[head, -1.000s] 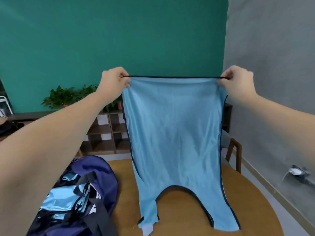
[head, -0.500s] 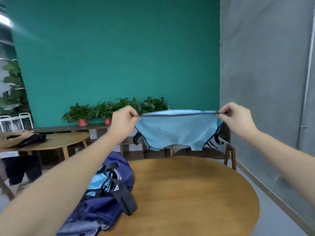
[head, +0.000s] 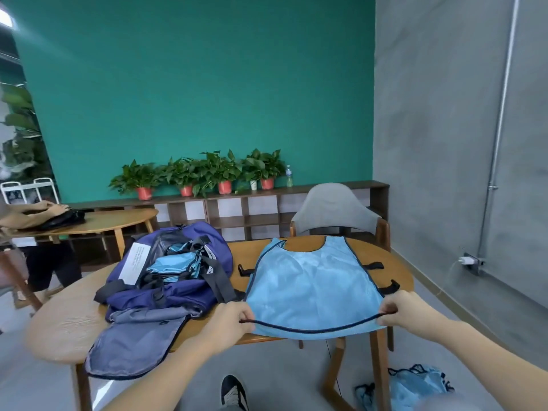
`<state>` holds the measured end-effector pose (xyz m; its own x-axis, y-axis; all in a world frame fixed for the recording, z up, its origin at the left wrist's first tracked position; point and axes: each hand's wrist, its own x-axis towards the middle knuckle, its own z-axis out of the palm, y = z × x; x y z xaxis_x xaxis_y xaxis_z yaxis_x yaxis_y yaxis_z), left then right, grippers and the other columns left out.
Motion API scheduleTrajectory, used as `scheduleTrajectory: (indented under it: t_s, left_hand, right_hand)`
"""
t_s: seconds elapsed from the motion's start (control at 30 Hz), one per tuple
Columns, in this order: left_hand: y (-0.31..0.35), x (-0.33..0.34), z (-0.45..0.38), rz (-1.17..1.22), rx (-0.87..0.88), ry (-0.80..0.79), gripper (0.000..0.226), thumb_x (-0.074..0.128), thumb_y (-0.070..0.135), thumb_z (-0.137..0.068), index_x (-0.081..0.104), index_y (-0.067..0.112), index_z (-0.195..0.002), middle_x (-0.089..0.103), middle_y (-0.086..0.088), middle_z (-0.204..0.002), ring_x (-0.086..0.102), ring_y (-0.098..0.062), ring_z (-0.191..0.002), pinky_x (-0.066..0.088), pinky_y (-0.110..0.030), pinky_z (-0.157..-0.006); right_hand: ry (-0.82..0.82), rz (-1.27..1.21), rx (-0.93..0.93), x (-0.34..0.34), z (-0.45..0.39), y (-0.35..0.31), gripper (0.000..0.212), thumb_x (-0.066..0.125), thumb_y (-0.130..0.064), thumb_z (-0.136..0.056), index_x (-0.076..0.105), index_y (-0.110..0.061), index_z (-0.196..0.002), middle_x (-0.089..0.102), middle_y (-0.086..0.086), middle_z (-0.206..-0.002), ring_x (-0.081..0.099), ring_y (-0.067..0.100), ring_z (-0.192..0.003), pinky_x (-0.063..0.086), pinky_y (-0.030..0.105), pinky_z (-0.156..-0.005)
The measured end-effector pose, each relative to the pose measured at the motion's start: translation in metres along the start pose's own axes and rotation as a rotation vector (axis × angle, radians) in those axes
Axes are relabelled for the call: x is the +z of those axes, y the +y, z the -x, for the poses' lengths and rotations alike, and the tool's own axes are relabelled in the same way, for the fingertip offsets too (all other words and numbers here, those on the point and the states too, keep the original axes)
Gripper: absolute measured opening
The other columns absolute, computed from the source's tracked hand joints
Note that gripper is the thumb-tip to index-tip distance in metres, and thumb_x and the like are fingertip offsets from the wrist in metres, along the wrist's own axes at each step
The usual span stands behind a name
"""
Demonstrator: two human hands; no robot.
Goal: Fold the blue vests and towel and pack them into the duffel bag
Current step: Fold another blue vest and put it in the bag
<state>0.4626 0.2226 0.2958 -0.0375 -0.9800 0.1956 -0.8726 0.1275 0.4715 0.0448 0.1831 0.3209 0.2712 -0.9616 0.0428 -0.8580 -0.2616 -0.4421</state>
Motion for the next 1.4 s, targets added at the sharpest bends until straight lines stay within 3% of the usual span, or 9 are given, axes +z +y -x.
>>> scheduleTrajectory:
  t_s: [0.2,0.4,0.57,0.7,0.8,0.93,1.1,1.23,1.4]
  left_hand:
    - [0.012,-0.009,-0.006,0.038,0.037,-0.015,0.005,0.077,0.034,-0.082,0.072,0.032,-0.083,0.070,0.012,-0.083,0.065,-0.006,-0.082,0.055,-0.027,-0.078]
    - [0.021,-0.027,-0.035,0.183,0.091,0.048,0.010,0.074,0.036,-0.087,0.069,0.029,-0.080,0.062,-0.012,-0.066,0.044,-0.007,-0.056,0.036,-0.027,-0.058]
    - [0.024,-0.051,-0.086,0.244,0.109,0.171,0.010,0.073,0.033,-0.091,0.069,0.031,-0.082,0.068,0.006,-0.070,0.058,-0.009,-0.064,0.045,-0.027,-0.065]
    - [0.021,-0.060,-0.155,0.193,0.111,0.237,0.010,0.069,0.030,-0.094,0.069,0.032,-0.085,0.071,0.015,-0.078,0.063,-0.005,-0.076,0.045,-0.021,-0.069]
    - [0.015,-0.050,-0.211,0.167,0.047,0.284,0.011,0.065,0.025,-0.098,0.070,0.026,-0.108,0.074,0.009,-0.104,0.066,-0.011,-0.098,0.047,-0.027,-0.081]
    - [0.003,-0.004,-0.244,0.001,-0.083,0.155,0.052,0.058,0.033,-0.101,0.044,0.024,-0.150,0.052,-0.001,-0.147,0.046,-0.026,-0.135,0.040,-0.044,-0.109]
    - [-0.007,0.065,-0.223,-0.011,-0.003,-0.086,0.052,0.053,0.044,-0.102,0.043,0.028,-0.150,0.041,-0.001,-0.158,0.033,-0.018,-0.146,0.026,-0.033,-0.120]
    - [-0.011,0.084,-0.197,-0.240,-0.046,-0.338,0.072,0.025,0.073,-0.098,0.011,0.040,-0.160,-0.004,-0.004,-0.169,-0.010,-0.023,-0.155,-0.003,-0.046,-0.125]
    - [0.004,0.092,-0.164,-0.362,-0.077,-0.360,0.073,0.005,0.076,-0.094,-0.011,0.043,-0.158,-0.021,-0.005,-0.167,-0.023,-0.026,-0.152,-0.010,-0.049,-0.124]
  right_hand:
    - [0.015,-0.085,0.028,-0.016,0.003,-0.006,0.022,0.080,-0.037,-0.083,0.071,-0.020,-0.073,0.072,-0.001,-0.070,0.058,0.000,-0.056,0.043,0.016,-0.057]
    - [0.115,-0.163,0.027,-0.040,-0.022,-0.019,0.026,0.079,-0.042,-0.083,0.074,-0.019,-0.072,0.069,-0.004,-0.063,0.061,0.004,-0.053,0.051,0.020,-0.057]
    - [0.223,-0.192,0.047,-0.069,-0.072,-0.019,0.023,0.079,-0.042,-0.083,0.074,-0.024,-0.069,0.069,-0.009,-0.064,0.061,0.005,-0.053,0.048,0.019,-0.054]
    - [0.284,-0.153,0.052,-0.083,-0.136,-0.016,0.016,0.075,-0.037,-0.089,0.074,-0.024,-0.080,0.072,-0.007,-0.080,0.066,0.011,-0.072,0.048,0.022,-0.065]
    - [0.395,-0.131,0.082,-0.073,-0.191,-0.014,0.026,0.068,-0.027,-0.095,0.069,-0.018,-0.119,0.071,0.004,-0.117,0.063,0.019,-0.096,0.049,0.031,-0.087]
    - [0.213,-0.022,0.138,-0.021,-0.228,-0.015,0.067,0.063,-0.035,-0.097,0.032,-0.021,-0.155,0.037,0.007,-0.157,0.047,0.028,-0.135,0.043,0.039,-0.108]
    - [0.009,0.080,0.049,0.042,-0.237,-0.015,0.065,0.053,-0.052,-0.099,0.035,-0.022,-0.153,0.030,-0.002,-0.162,0.035,0.020,-0.145,0.036,0.037,-0.115]
    - [-0.155,0.192,0.081,0.065,-0.222,-0.011,0.077,0.035,-0.072,-0.096,0.023,-0.030,-0.159,0.007,-0.005,-0.169,0.006,0.023,-0.155,0.008,0.052,-0.123]
    - [-0.143,0.228,0.089,0.073,-0.187,-0.008,0.099,0.003,-0.086,-0.074,0.015,-0.038,-0.160,0.005,-0.008,-0.169,-0.002,0.025,-0.156,-0.001,0.058,-0.123]
